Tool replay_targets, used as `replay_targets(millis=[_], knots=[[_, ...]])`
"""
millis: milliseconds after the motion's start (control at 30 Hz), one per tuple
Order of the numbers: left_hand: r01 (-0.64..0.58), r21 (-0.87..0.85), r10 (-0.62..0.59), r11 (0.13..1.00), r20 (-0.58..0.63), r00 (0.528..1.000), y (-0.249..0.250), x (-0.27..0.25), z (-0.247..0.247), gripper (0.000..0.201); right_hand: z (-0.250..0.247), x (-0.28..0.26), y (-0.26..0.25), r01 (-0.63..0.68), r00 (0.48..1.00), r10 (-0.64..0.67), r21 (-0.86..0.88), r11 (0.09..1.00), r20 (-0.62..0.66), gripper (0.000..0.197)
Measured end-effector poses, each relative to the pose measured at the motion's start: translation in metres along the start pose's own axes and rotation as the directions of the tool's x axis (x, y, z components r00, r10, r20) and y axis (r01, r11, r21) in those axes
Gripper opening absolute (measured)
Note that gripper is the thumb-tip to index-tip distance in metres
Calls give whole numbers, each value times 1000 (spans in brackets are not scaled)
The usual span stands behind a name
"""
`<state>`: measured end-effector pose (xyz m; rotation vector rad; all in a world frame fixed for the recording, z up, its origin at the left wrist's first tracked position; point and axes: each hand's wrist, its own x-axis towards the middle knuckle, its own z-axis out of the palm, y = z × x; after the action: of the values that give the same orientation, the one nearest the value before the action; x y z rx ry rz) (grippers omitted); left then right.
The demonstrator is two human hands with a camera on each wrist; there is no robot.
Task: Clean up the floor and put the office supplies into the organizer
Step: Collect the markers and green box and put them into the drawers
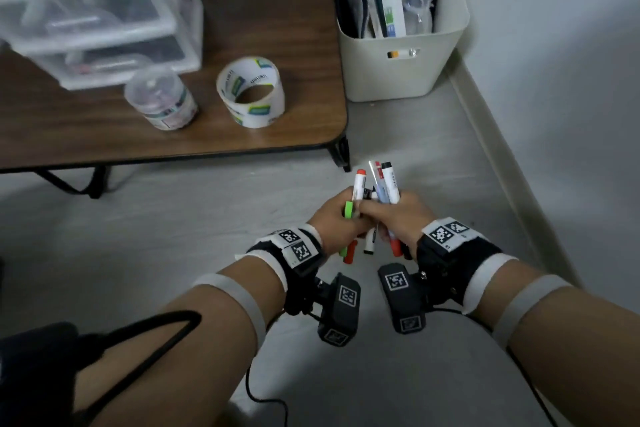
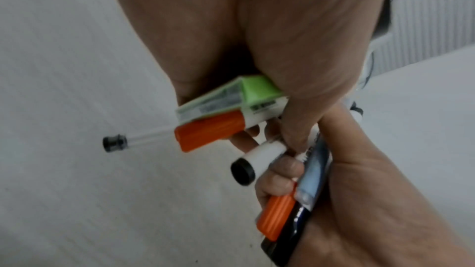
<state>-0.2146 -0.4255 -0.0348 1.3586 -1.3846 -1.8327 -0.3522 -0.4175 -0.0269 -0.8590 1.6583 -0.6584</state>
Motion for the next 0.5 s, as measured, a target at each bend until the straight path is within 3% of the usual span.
replay_targets(millis=[133, 267, 500], knots=[[-60, -17, 60, 998, -7, 998, 49, -25, -19, 42, 13, -15, -53, 24, 997, -24, 3, 1000, 76, 15], [-92, -114, 90, 989, -22, 996, 97, -52, -47, 43, 29, -35, -104, 65, 994, -64, -6, 998, 88, 22], [-120, -185, 117, 975, -29, 993, 161, -85, -106, 64, 61, -56, -192, 128, 989, -119, -96, 987, 93, 28]])
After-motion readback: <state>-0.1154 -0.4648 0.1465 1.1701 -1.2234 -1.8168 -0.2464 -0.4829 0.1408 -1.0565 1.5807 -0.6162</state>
